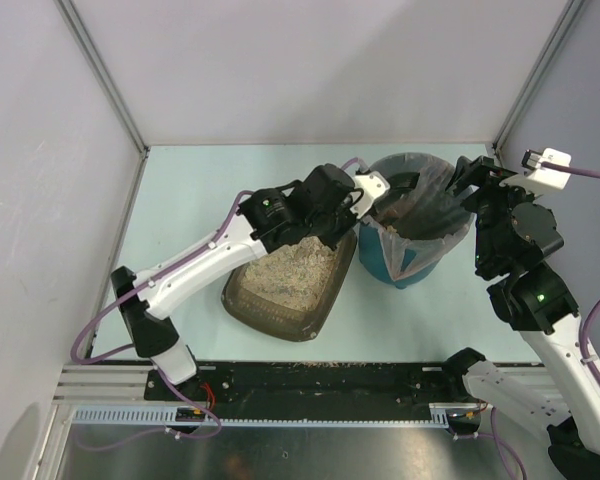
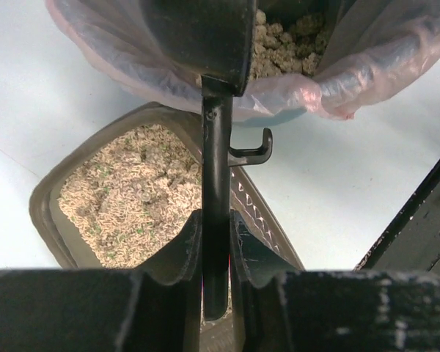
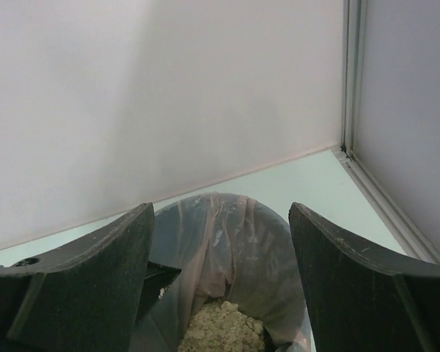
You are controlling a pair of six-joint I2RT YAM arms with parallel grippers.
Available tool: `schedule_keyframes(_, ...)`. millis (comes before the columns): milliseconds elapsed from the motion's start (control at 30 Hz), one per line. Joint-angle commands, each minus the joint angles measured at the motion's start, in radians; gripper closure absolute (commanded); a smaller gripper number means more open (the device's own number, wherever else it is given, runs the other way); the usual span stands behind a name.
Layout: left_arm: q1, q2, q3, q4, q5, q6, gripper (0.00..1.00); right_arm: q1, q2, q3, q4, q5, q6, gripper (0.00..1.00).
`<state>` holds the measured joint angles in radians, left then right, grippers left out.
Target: Clean the litter box
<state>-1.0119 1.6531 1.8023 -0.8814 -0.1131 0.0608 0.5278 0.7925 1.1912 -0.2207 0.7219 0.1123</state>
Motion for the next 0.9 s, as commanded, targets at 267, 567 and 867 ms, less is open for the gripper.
schedule_keyframes(267,-0.005,0.036,0.219,0.002,-0.002,-0.016,1.0,-0.009,-0.01,0.001,0.029,0.017,0.0,0.21)
schedule_keyframes(567,0.074,-0.047,0.197,0.013,0.147,-0.246,1.0,-0.017,-0.01,-0.001,0.026,0.008,0.0,0.21)
schedule_keyframes(867,0.263,-0.326,-0.142,0.013,0.421,-0.493,1.0,-0.022,0.01,-0.025,0.049,-0.03,0.032,0.21)
